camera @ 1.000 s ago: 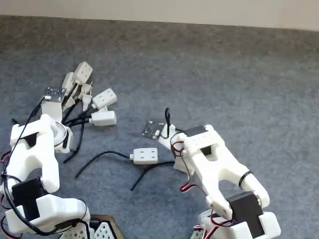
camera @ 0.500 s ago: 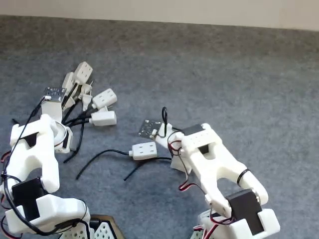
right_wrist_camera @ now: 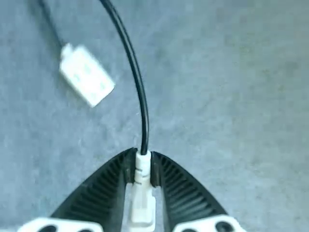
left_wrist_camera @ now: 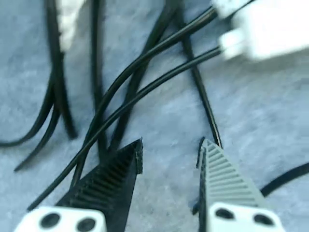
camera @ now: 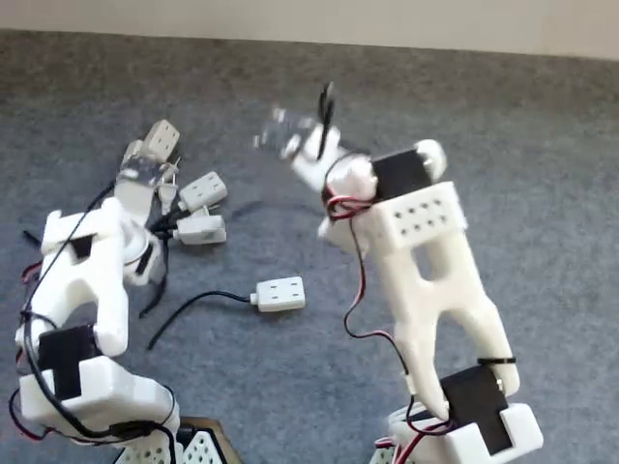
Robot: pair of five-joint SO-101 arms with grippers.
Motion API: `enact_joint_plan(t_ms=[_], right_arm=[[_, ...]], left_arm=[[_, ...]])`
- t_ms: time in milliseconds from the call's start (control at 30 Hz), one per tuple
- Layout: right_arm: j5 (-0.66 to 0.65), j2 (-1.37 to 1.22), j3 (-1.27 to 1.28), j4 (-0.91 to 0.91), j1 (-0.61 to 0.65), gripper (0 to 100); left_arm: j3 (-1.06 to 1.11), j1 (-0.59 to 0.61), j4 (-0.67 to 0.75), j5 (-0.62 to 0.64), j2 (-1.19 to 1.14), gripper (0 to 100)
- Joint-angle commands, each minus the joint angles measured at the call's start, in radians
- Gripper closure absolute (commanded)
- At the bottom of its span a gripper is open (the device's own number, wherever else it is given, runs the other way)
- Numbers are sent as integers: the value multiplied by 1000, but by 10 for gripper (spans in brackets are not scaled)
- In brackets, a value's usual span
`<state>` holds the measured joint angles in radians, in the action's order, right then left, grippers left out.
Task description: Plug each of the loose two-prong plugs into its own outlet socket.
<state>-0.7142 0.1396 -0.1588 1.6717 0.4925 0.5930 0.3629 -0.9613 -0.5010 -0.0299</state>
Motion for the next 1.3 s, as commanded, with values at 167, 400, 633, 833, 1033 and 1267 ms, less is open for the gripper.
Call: enact_joint_plan(t_ms=[167,400,633,833,1033,1267], right_arm=[[445,15,-252,-7,117,995],[766,15,-237,-133,130,995],[855,140,64,-458,125,995],[855,440,699,-929,128,995],[858,575,915,-1070,130,995],[872,582,984,-1113,130,995]], left_arm=[[-248,-81,-72,95,306,779],[-79,-122,-74,97,848,710],[220,-197,-74,193,1270,680],[374,-268,-74,338,1425,680],[446,-392,-74,453,1500,602],[607,-562,-78,451,1590,585]])
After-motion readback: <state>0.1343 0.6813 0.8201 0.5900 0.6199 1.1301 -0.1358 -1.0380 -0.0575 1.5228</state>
